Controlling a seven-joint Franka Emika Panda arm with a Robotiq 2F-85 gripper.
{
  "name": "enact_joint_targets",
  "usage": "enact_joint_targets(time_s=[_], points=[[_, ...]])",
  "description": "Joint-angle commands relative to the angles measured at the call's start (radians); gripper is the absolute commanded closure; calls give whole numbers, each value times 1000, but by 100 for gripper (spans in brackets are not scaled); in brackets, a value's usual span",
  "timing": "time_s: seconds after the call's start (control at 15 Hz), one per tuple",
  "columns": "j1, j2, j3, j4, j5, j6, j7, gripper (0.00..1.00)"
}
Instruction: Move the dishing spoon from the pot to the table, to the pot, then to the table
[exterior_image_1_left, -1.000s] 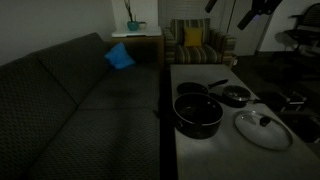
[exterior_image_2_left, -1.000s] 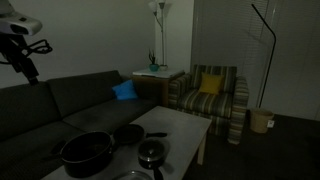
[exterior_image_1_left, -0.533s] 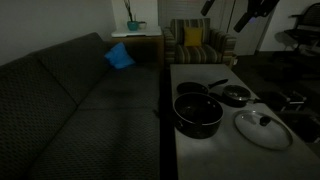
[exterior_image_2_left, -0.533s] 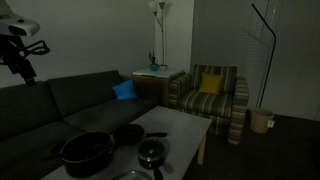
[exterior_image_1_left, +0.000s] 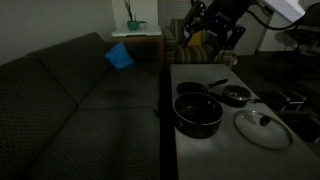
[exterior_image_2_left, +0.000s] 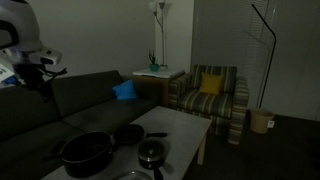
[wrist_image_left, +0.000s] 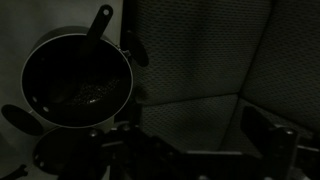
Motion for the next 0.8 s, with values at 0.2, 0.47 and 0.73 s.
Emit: enact_joint_targets(time_s=[0.2,0.47,0.73], points=[[25,279,-58,300,-137,-187,42,0],[47,405,-72,463,-180,-463,56,0],[48,414,-71,463,-162,-487,40,0]])
